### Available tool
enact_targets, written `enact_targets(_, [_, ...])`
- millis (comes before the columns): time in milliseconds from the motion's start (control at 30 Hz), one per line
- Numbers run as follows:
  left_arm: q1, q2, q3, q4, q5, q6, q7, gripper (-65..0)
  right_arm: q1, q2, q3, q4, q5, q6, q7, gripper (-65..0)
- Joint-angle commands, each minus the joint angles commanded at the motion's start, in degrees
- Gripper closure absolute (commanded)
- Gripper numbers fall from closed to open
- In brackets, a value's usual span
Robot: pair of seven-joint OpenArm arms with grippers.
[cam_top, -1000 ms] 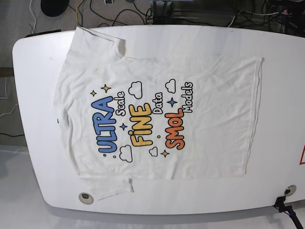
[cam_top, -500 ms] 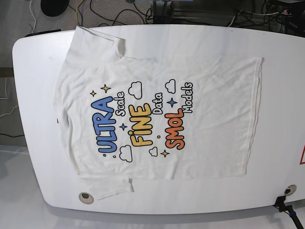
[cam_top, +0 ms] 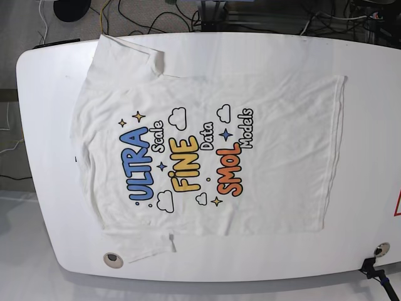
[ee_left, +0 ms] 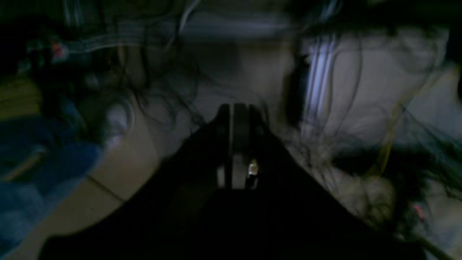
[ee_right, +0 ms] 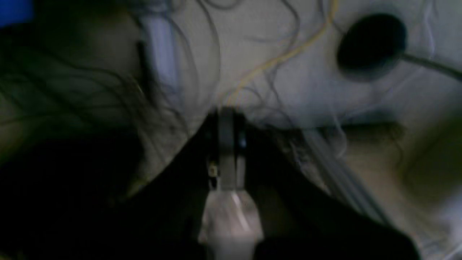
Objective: Fold the T-shirt properly
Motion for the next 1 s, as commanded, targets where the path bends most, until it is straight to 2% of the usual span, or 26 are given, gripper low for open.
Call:
enact_targets(167, [7.20,-0.24,-0.09,12.57,-2.71,-0.29,0.66,0.0,-7.64,1.60,1.61,14.26,0.41,-0.03,-1.30,0.0])
enact_targets(333, [10.45,0.22,-1.52,23.84,-2.12,-0.59,5.91,0.0,-11.45,1.34,2.66,27.22,0.29,0.14,-5.39,0.0])
enact_targets(467, [11.30,0.79,-4.96,32.49,-2.17,-1.21,13.00,0.0,-12.23,1.35,2.97,35.65,0.22,0.33,-9.86,-0.2])
enact_targets(533, [11.53,1.02,-7.14,36.21,-2.85,-2.90,15.11,0.0,-12.44,1.23,2.87,39.71,0.16,0.40,-11.84,-0.2])
enact_targets(600, [11.64,1.15,-10.18,39.87,-4.35,-6.39,17.32,0.0,-12.62,1.17,3.12,43.71,0.10,0.65,-13.85,-0.3])
enact_targets(667, [11.44,1.19,-13.10,43.26,-6.27,-11.02,19.93,0.0,-12.49,1.10,3.52,47.51,0.21,0.78,-15.94,-0.2])
enact_targets(733, [11.18,1.41,-15.71,47.04,-7.82,-14.13,23.24,-0.3,-12.22,0.81,3.64,50.69,0.01,0.88,-17.61,-0.5])
enact_targets(867, [8.86,1.63,-19.76,53.64,-9.14,-14.19,31.42,-7.9,-10.46,0.02,4.50,55.32,0.77,1.04,-19.26,-4.2])
enact_targets(900, [9.90,1.54,-18.58,51.53,-9.21,-14.60,28.80,-5.7,-11.64,1.11,4.50,49.17,1.12,1.25,-18.65,0.0])
enact_targets(1000, [8.80,1.68,-19.78,55.48,-8.96,-15.60,30.38,-9.3,-10.90,1.06,7.34,52.81,2.14,1.52,-20.05,0.0])
